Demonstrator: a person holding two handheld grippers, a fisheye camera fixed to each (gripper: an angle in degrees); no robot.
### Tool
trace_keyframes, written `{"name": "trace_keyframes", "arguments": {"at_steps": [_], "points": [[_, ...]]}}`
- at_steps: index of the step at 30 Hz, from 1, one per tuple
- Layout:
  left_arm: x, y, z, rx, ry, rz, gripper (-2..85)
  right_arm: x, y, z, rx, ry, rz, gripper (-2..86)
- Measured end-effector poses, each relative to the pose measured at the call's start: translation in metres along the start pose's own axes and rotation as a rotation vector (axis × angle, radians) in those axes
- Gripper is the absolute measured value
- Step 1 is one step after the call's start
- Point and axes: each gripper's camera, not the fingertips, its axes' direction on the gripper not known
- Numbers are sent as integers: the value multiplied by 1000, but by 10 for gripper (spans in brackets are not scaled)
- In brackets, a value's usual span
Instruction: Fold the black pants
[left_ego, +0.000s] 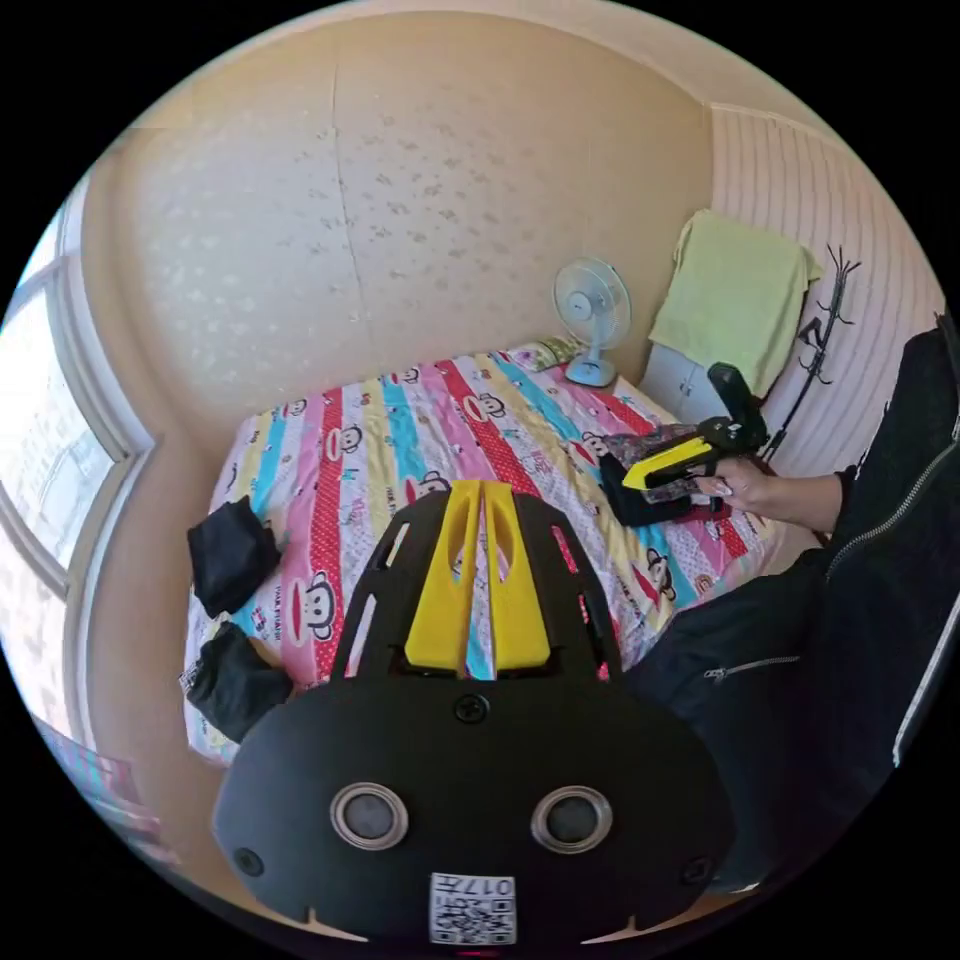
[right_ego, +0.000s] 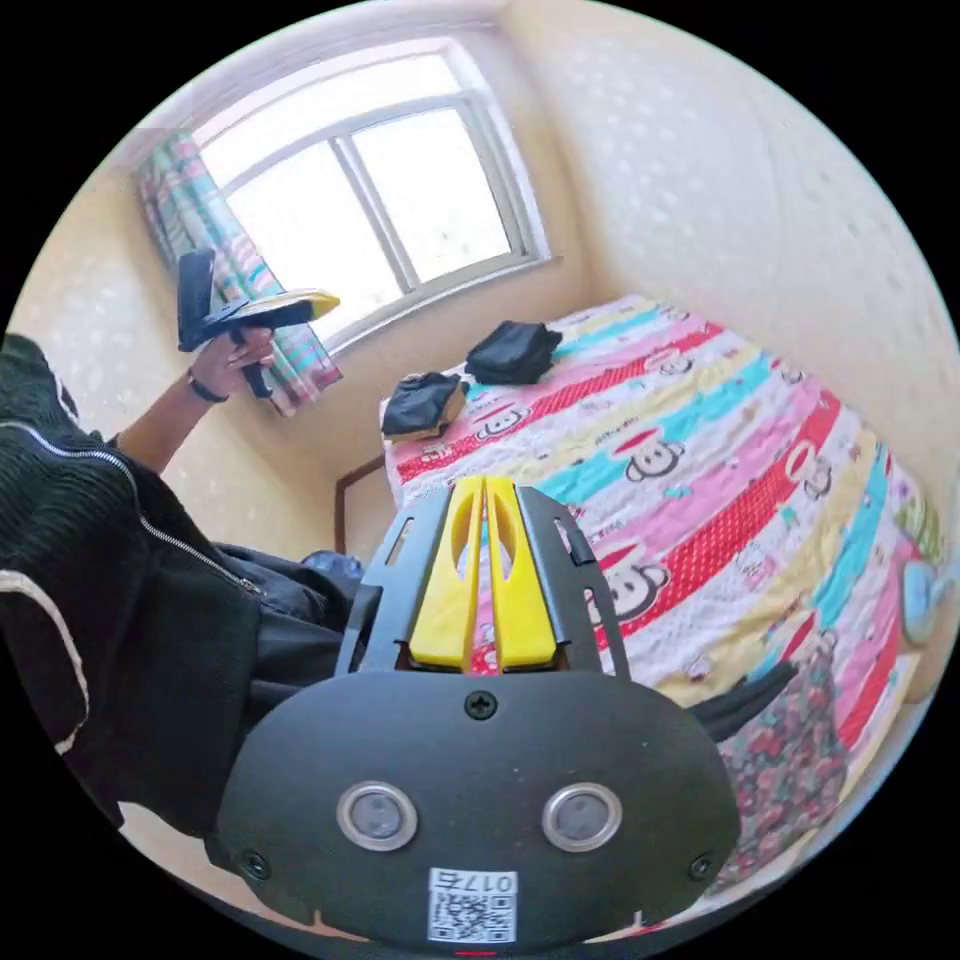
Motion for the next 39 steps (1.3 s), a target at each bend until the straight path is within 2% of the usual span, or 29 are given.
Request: {"name": "trace_keyframes", "arguments": {"at_steps": [4,6,8,10,12,15,19,22,25,28,30,31,36,39], "points": [[5,83,-54,37,-159,-6,-5,-70,-45,-38,344,107,-186,20],[-5,142,-68,4,-238,-55,-4,-87,-55,-39,502,42,-150,34],[-16,187,-69,-21,-316,-61,-4,-98,-65,-20,689,-141,-62,79],[-35,234,-73,0,-436,-125,-2,-104,-86,10,662,-239,-2,97],[-79,309,-97,251,-509,-320,2,-113,-119,43,540,-312,4,99],[-153,396,-113,460,-492,-438,23,-142,-181,80,451,-302,-136,100],[-249,469,-103,470,-381,-480,74,-170,-279,117,468,-174,-138,109],[-313,526,-73,487,-331,-480,75,-171,-346,148,472,-189,-77,112],[-378,588,-16,518,-293,-548,57,-160,-396,188,450,-207,65,114],[-459,637,75,436,-74,-648,74,-144,-424,236,379,-238,196,118],[-515,669,165,321,13,-704,113,-135,-435,267,309,-231,211,120],[-527,676,188,293,21,-702,114,-128,-442,287,249,-221,213,121],[-635,735,423,38,157,-736,114,-73,-467,372,44,-214,253,122],[-679,756,534,9,200,-734,127,-18,-481,441,-110,-257,334,114]]}}
